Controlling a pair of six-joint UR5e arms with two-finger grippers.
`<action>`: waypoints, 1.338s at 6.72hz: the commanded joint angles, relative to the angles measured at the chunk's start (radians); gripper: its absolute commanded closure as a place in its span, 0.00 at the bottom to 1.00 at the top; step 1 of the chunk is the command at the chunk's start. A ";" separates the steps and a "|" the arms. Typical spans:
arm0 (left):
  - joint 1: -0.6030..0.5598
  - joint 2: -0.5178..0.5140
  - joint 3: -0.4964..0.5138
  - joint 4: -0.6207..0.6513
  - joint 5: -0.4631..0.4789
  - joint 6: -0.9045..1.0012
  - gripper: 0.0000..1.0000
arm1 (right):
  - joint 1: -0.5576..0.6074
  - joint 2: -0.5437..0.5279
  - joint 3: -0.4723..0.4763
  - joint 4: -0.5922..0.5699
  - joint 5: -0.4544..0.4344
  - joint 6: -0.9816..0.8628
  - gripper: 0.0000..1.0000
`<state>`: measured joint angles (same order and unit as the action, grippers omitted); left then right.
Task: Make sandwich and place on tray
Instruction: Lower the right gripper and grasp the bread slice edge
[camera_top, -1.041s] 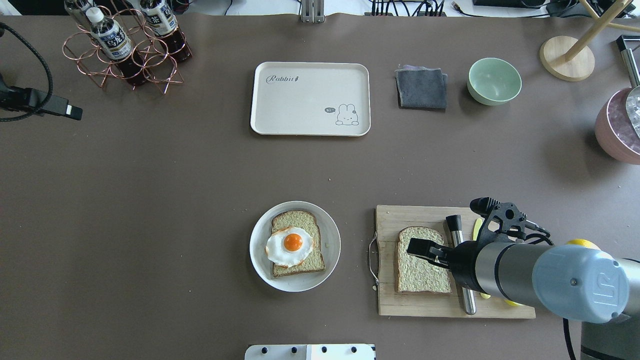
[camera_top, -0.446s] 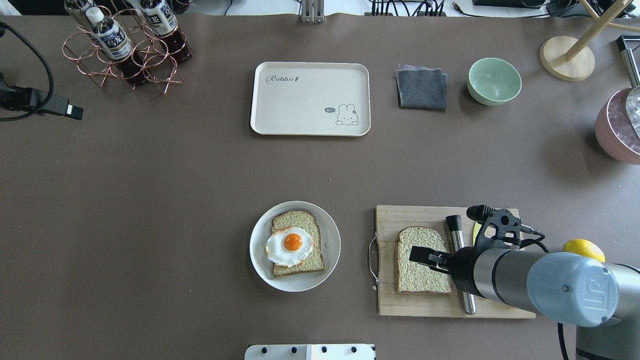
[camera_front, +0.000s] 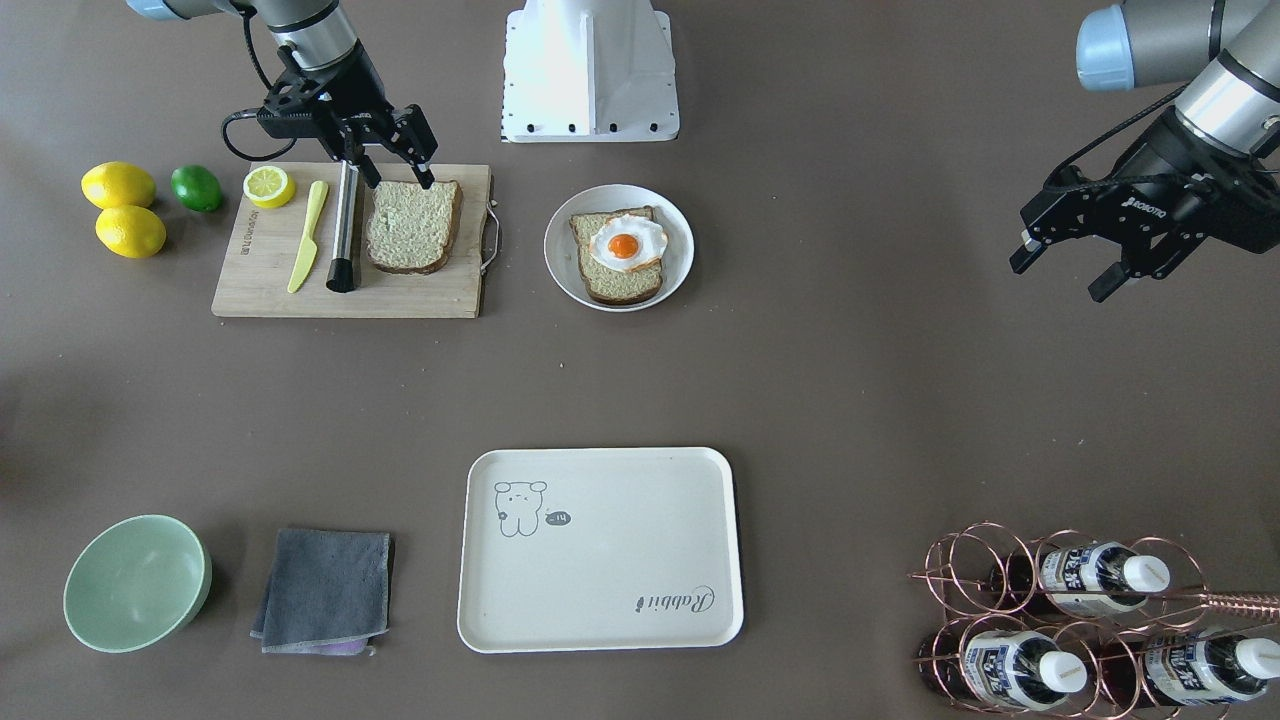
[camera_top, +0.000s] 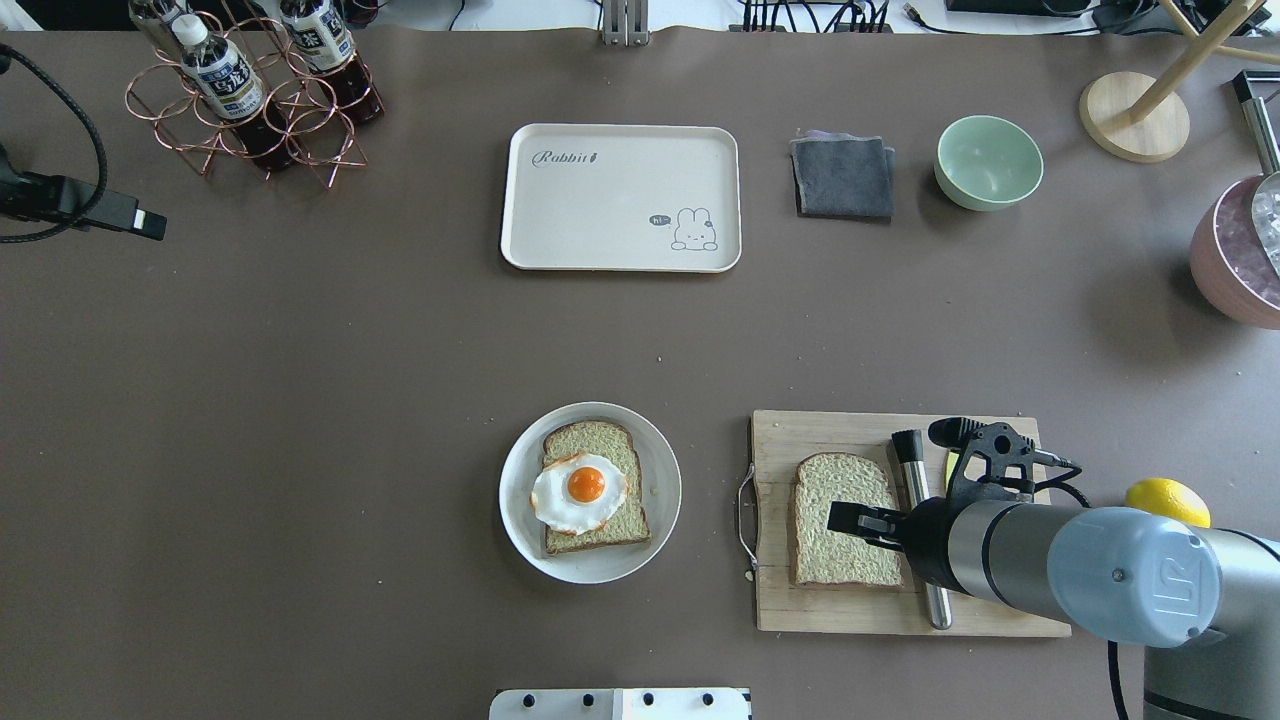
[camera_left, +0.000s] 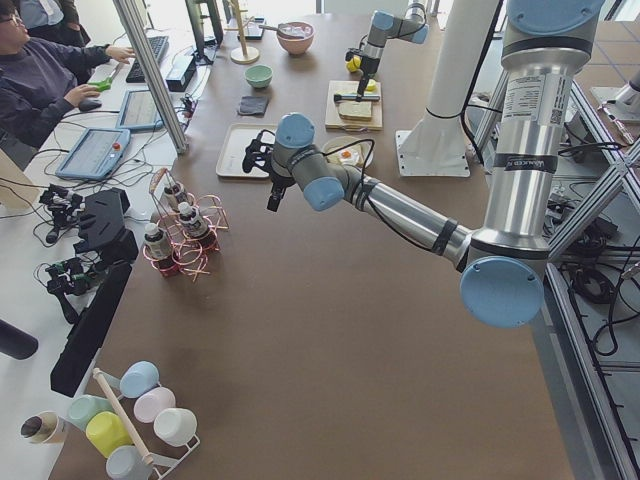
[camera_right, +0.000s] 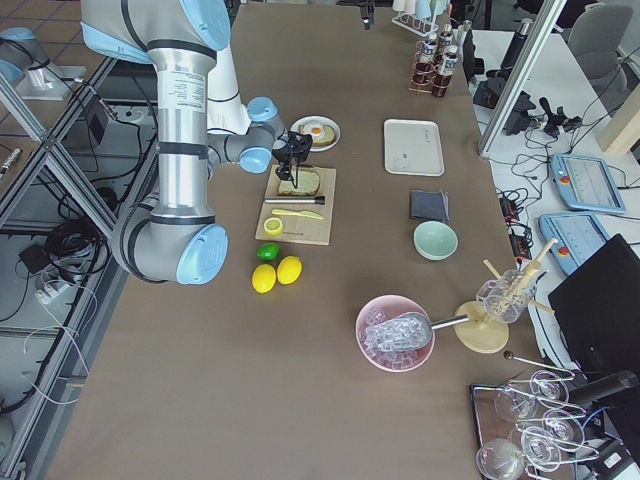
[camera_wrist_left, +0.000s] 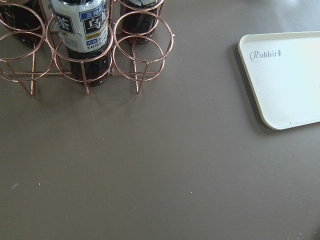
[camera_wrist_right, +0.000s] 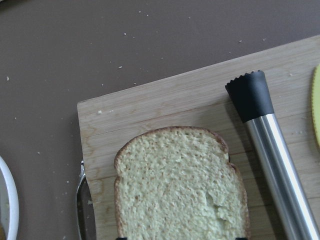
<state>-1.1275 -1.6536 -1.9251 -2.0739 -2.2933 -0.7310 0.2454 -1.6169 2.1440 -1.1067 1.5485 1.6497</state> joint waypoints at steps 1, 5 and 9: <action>0.000 0.000 -0.002 0.000 0.000 0.001 0.01 | 0.000 -0.027 -0.010 0.028 0.001 -0.039 0.23; 0.000 0.000 -0.002 0.000 0.000 0.002 0.01 | -0.017 -0.044 -0.064 0.088 -0.005 -0.041 0.32; 0.000 -0.002 0.002 0.000 0.000 0.004 0.01 | -0.046 -0.046 -0.064 0.087 -0.011 -0.041 0.32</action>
<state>-1.1275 -1.6547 -1.9238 -2.0740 -2.2925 -0.7272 0.2048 -1.6617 2.0802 -1.0200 1.5386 1.6091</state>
